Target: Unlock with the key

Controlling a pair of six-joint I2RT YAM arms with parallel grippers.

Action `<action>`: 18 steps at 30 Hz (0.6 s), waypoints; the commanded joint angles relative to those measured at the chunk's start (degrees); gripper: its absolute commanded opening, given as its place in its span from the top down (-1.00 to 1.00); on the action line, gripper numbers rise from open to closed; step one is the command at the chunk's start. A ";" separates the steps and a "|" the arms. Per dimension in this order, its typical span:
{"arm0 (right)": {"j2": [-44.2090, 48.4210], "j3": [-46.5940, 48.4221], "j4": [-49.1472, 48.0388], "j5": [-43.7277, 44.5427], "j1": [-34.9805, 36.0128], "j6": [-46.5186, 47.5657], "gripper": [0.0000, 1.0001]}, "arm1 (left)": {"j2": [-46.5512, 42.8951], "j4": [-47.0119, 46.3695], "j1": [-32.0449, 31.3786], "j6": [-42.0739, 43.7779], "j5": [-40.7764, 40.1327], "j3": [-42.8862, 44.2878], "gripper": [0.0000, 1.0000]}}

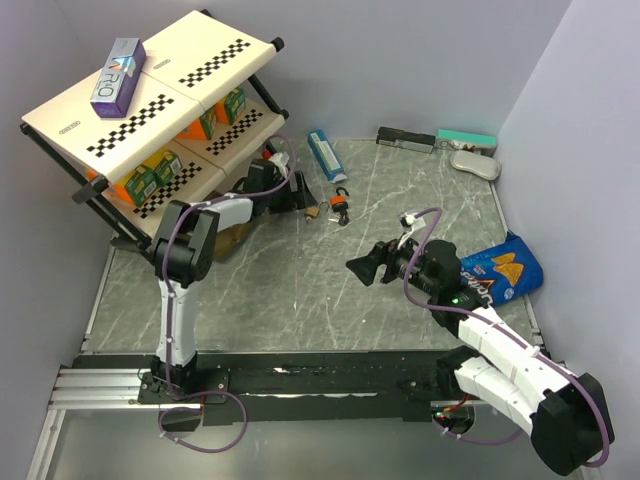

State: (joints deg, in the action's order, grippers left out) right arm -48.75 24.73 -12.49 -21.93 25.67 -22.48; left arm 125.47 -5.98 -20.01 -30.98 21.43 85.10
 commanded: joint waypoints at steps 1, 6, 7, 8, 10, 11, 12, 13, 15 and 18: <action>0.33 -1.08 -1.74 1.46 -1.59 -0.81 -0.91 | -8.39 -2.72 -2.21 5.84 -9.73 -5.27 -0.99; 0.06 -1.62 -1.84 1.10 -4.13 -3.09 -0.91 | -20.59 -9.64 -4.95 8.22 -12.03 -13.10 -0.99; 0.32 -1.62 -1.49 1.28 -4.75 -3.18 -0.91 | -22.62 -10.97 -5.12 7.96 -12.11 -16.51 -0.99; 0.76 -1.53 -0.87 1.45 -5.19 -3.27 -0.91 | -27.08 -12.03 -5.13 6.91 -12.20 -18.20 -0.99; 2.51 -1.35 1.23 2.59 -5.72 -2.92 -0.92 | -34.54 -15.28 -5.13 6.90 -12.46 -23.71 -0.99; 3.22 -1.27 2.02 3.21 -5.72 -2.66 -0.92 | -37.37 -17.21 -5.21 6.12 -12.99 -26.10 -0.99; 4.79 -1.09 2.90 3.82 -5.81 -2.05 -0.92 | -40.10 -18.44 -5.21 5.85 -13.52 -28.56 -0.99; 5.50 -0.57 5.17 5.13 -5.98 -1.61 -0.92 | -42.91 -20.20 -5.21 5.58 -15.09 -32.76 -0.99; 7.96 0.05 7.38 6.37 -5.89 -0.29 -0.92 | -50.74 -20.04 -5.21 5.14 -16.15 -35.78 -0.99; 11.30 1.11 11.34 9.09 -5.98 1.47 -0.92 | -59.44 -13.03 -5.21 4.70 -18.44 -37.81 -0.99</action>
State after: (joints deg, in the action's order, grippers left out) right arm -41.39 23.27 -5.93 -17.28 20.08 -23.75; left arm 74.46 -20.97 -25.30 -25.36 7.25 49.71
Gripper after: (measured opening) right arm 0.957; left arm 0.994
